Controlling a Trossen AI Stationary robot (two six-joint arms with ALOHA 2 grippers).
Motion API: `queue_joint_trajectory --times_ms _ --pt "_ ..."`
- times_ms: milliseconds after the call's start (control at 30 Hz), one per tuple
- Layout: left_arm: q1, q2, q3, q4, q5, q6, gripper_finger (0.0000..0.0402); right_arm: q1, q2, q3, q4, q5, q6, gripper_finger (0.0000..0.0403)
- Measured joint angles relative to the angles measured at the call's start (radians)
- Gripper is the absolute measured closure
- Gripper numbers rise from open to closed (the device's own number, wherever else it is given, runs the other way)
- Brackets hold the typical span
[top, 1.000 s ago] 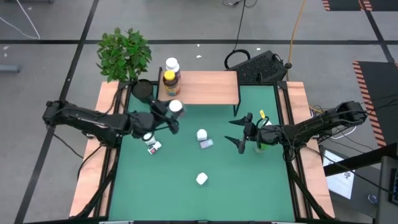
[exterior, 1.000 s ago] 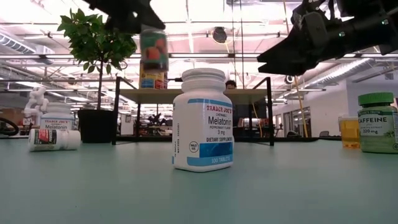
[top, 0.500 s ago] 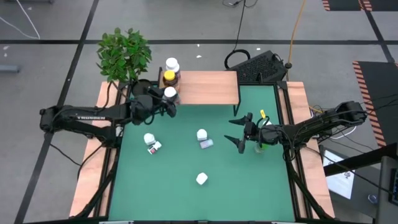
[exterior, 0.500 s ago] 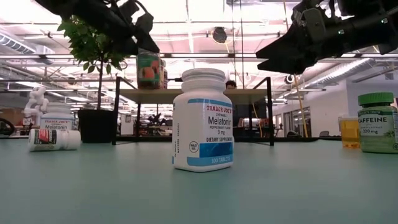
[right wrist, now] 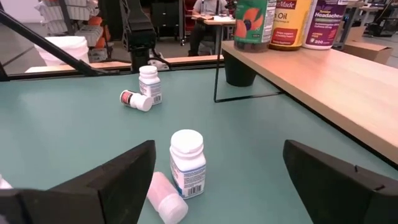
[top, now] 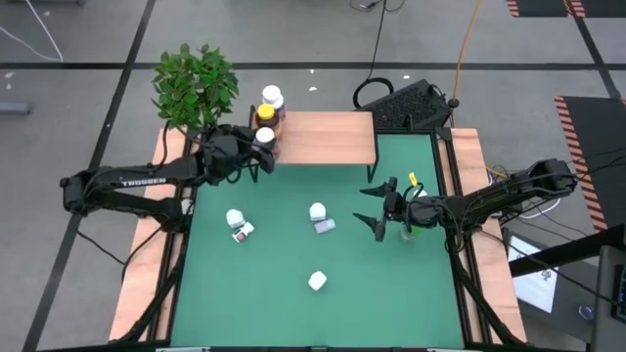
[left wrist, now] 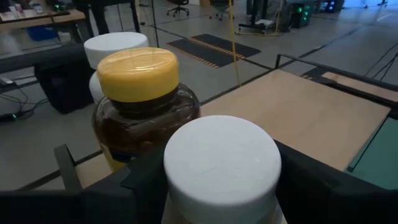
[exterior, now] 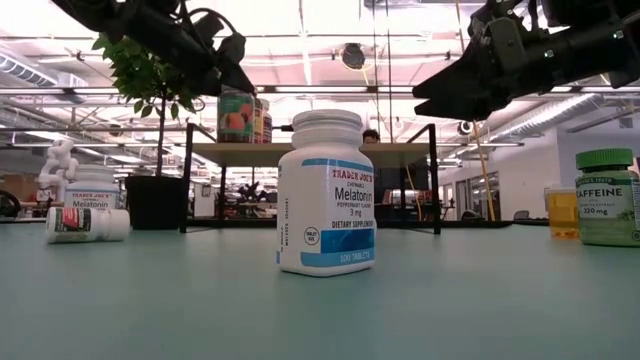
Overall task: Pick and place medicine bottles onto shelf by color
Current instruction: Put the large green pill bottle pill on the shelf
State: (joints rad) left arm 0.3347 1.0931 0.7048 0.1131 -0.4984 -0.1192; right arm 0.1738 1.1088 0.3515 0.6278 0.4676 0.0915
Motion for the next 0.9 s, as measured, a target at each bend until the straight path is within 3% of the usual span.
queue_joint_trajectory --times_ms 367,900 --pt "0.013 0.001 0.000 0.008 0.002 0.023 0.0137 0.000 0.000 0.000 0.003 0.000 0.001 0.0055" --pt "-0.099 -0.003 0.000 0.024 -0.007 0.107 0.0137 -0.004 0.001 0.000 -0.051 0.000 0.013 0.0055"
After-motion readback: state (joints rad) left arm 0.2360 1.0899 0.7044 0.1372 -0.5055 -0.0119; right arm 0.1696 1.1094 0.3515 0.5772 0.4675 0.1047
